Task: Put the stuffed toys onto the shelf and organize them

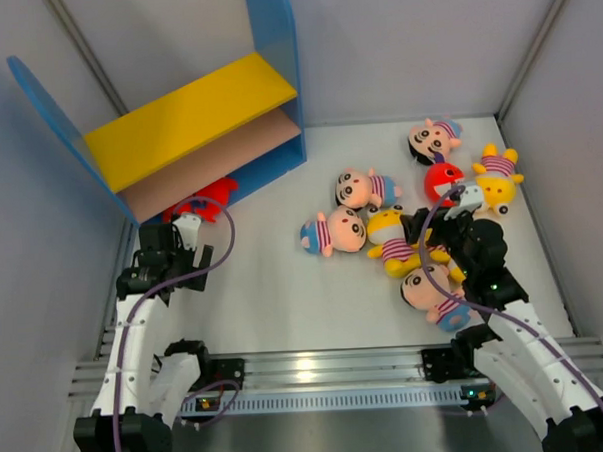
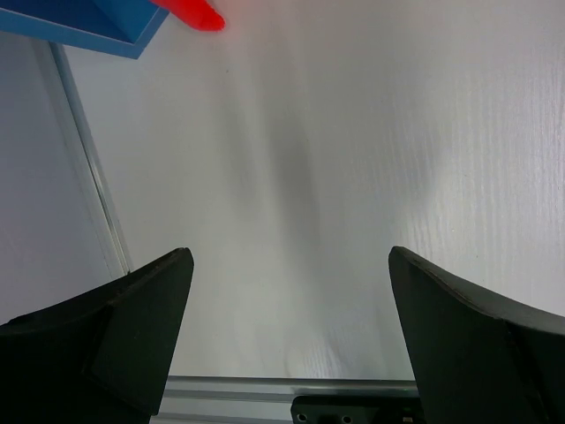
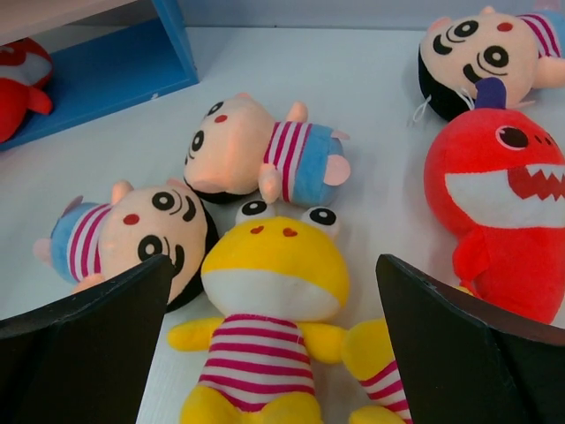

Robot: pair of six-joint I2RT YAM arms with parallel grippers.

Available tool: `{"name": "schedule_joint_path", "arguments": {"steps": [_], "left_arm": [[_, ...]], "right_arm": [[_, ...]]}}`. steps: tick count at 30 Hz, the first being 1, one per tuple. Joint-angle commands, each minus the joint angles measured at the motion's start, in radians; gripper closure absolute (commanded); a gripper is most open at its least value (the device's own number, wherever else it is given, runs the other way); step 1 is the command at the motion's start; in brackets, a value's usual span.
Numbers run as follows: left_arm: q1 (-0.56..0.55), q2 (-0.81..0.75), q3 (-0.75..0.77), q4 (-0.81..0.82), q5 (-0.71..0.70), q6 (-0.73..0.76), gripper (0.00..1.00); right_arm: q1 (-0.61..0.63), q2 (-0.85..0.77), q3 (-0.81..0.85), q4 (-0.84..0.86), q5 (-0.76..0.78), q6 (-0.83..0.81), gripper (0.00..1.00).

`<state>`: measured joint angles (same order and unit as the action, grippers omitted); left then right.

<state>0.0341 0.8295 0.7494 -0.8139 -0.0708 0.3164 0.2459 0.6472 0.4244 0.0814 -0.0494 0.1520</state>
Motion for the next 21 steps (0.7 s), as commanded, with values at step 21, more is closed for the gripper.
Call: {"name": "schedule_joint_path", "arguments": {"steps": [21], "left_arm": [[0.006,0.011,0.067,0.035,0.105,0.03,0.01]], "right_arm": [[0.256,0.671,0.512,-0.356,-0.19,-0.259,0.12]]}}
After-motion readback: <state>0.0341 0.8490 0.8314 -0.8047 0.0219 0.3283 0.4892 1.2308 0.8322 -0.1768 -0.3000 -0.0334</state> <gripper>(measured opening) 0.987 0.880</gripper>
